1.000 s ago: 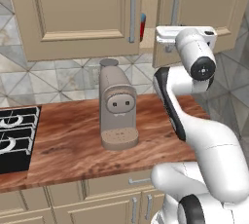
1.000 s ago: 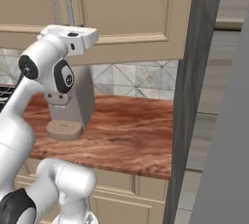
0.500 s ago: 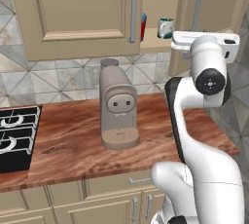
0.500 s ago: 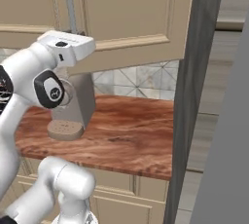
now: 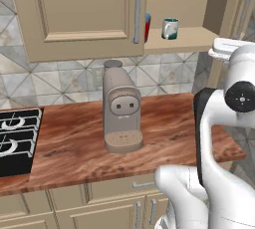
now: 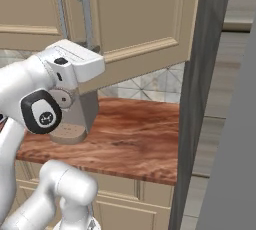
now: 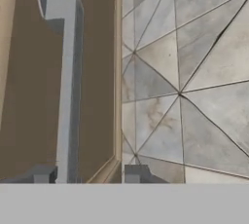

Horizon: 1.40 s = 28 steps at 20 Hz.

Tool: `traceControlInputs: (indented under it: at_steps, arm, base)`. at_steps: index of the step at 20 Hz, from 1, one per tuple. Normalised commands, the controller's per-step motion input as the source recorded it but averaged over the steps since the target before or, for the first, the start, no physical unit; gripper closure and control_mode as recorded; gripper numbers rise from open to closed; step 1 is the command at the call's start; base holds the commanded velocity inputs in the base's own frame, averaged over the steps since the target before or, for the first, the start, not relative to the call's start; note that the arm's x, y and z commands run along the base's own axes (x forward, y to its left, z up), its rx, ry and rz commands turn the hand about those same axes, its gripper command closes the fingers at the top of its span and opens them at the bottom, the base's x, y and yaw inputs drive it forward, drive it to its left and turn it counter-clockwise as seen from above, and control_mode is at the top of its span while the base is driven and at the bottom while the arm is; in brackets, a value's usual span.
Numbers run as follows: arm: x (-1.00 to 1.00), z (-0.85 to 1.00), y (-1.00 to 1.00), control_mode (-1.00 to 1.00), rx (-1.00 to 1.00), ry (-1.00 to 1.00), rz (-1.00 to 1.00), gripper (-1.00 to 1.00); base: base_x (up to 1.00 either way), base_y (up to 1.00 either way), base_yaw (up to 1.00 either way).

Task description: Open the cabinet directly in front. Then move the liquor and the mug to the dining counter with the candle on it.

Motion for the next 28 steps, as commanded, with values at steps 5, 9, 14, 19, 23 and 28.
traceControlInputs:
  at_steps: [5, 9, 14, 19, 23, 28]
  arm:
    - [-0.25, -0.01, -0.15, -1.0, 0.01, 0.01, -0.09, -1.0]
    - [-0.93, -0.11, 0.0, -1.0, 0.03, 0.0, -0.09, -1.0]
    - [-1.0, -0.02, 0.06, -1.0, 0.02, -0.03, -0.17, -1.0]
    - [-0.87, 0.0, 0.75, -1.0, -0.03, 0.0, -0.12, -1.0]
    - [-0.2, 0.0, 1.0, -1.0, -0.16, 0.0, -0.02, -1.0]
    - [0.0, 0.0, 1.0, -1.0, -0.19, 0.0, 0.0, -1.0]
  base:
    - [0.0, 0.0, 0.0]
    - [0.0, 0.0, 0.0]
    - [0.0, 0.0, 0.0]
    - [0.0, 0.0, 0.0]
    - [0.0, 0.0, 0.0]
    - [0.0, 0.0, 0.0]
